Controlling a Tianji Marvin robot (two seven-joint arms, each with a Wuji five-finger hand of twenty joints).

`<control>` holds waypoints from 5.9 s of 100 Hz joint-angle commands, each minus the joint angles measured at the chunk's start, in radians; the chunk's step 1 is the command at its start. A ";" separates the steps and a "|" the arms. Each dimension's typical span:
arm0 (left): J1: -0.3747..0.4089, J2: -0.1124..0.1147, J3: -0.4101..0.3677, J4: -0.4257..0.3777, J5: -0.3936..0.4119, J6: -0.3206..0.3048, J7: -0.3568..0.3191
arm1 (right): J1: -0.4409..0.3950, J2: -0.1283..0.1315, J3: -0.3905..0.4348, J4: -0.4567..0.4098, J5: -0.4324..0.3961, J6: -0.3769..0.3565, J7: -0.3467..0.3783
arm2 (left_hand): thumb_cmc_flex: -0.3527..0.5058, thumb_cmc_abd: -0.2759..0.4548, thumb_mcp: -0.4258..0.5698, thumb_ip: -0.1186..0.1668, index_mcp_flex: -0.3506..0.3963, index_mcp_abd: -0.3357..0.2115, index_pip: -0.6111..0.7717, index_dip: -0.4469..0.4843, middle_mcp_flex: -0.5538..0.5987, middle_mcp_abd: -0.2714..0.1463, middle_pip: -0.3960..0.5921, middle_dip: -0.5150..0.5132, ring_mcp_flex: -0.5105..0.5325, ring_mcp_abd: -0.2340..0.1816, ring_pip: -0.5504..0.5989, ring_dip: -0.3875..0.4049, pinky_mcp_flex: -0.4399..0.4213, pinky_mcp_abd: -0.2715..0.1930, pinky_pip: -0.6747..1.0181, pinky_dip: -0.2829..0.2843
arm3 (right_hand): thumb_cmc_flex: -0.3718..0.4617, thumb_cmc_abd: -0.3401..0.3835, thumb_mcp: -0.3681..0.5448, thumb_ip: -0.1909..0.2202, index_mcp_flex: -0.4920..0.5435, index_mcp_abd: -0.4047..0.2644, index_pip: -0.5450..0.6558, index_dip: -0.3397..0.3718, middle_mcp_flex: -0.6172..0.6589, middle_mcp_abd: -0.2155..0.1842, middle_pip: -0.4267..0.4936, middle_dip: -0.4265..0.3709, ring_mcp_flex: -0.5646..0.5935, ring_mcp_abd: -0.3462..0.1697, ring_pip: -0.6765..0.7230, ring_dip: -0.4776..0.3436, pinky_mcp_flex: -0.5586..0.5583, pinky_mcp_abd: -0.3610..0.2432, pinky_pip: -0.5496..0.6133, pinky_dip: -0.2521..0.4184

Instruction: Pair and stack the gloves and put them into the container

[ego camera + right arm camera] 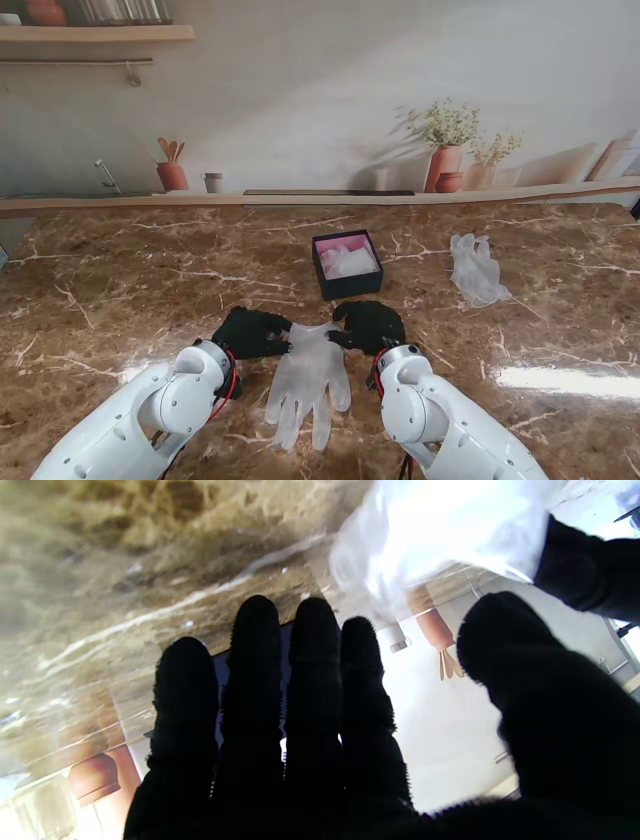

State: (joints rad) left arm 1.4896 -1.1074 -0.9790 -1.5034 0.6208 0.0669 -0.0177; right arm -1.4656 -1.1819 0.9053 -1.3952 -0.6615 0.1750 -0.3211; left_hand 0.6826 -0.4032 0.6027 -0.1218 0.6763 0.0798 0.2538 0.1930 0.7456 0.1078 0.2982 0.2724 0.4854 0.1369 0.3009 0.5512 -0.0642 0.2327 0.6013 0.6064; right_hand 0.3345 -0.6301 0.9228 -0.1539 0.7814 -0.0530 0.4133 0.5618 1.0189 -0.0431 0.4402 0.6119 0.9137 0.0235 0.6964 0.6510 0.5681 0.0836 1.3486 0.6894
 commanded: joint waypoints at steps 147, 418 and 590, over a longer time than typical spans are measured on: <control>0.074 -0.040 -0.146 -0.090 -0.015 -0.186 0.246 | 0.308 0.099 0.230 0.426 -0.279 0.265 0.114 | 0.078 0.204 -0.614 0.085 -0.114 -0.035 -0.065 -0.030 -0.296 -0.070 -0.089 -0.068 -0.231 -0.081 -0.169 -0.193 0.010 -0.178 -0.351 -0.188 | -0.012 0.060 -0.086 0.056 -0.344 0.133 -0.179 -0.042 -0.413 0.008 0.022 -0.099 -0.227 -0.043 -0.125 -0.076 -0.173 -0.022 -0.257 -0.051; -0.018 0.000 0.009 -0.060 0.423 -0.537 0.561 | -0.308 -0.068 0.357 -0.653 0.603 0.182 -0.019 | -0.134 -0.236 0.148 -0.013 -0.354 -0.274 -0.092 -0.046 -0.538 -0.159 -0.081 -0.064 -0.394 -0.117 -0.173 -0.134 -0.010 -0.164 -0.448 -0.021 | 0.205 -0.115 0.203 -0.087 0.192 -0.120 0.573 -0.125 0.439 -0.046 0.399 0.074 0.407 -0.055 0.589 0.093 0.583 -0.028 0.391 -0.174; 0.017 -0.078 0.024 -0.050 0.019 -0.474 0.432 | -0.312 -0.016 0.316 -0.658 0.676 0.103 0.187 | 0.210 0.148 -0.435 0.016 0.172 -0.233 0.597 0.310 -0.181 -0.091 -0.011 0.056 -0.324 -0.116 -0.147 -0.060 -0.002 -0.190 -0.462 -0.033 | 0.206 -0.119 0.213 -0.092 0.191 -0.097 0.578 -0.136 0.434 -0.034 0.462 0.030 0.403 -0.008 0.634 0.087 0.586 -0.001 0.428 -0.166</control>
State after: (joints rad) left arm 1.5063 -1.1803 -0.9641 -1.5553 0.6450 -0.3954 0.4109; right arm -1.7773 -1.2065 1.2282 -2.0681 0.0326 0.2932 -0.1610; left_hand 0.7905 -0.3105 0.2109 -0.1112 0.7942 -0.0707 0.7405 0.4586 0.5387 0.0526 0.2775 0.3040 0.1450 0.0404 0.1565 0.4708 -0.0714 0.0882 0.1656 0.5903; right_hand 0.5403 -0.7364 1.1131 -0.2683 0.9516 -0.1341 0.9705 0.4362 1.3957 -0.0826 0.8870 0.6622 1.2833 0.0041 1.3105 0.7191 1.1040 0.1093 1.6981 0.5246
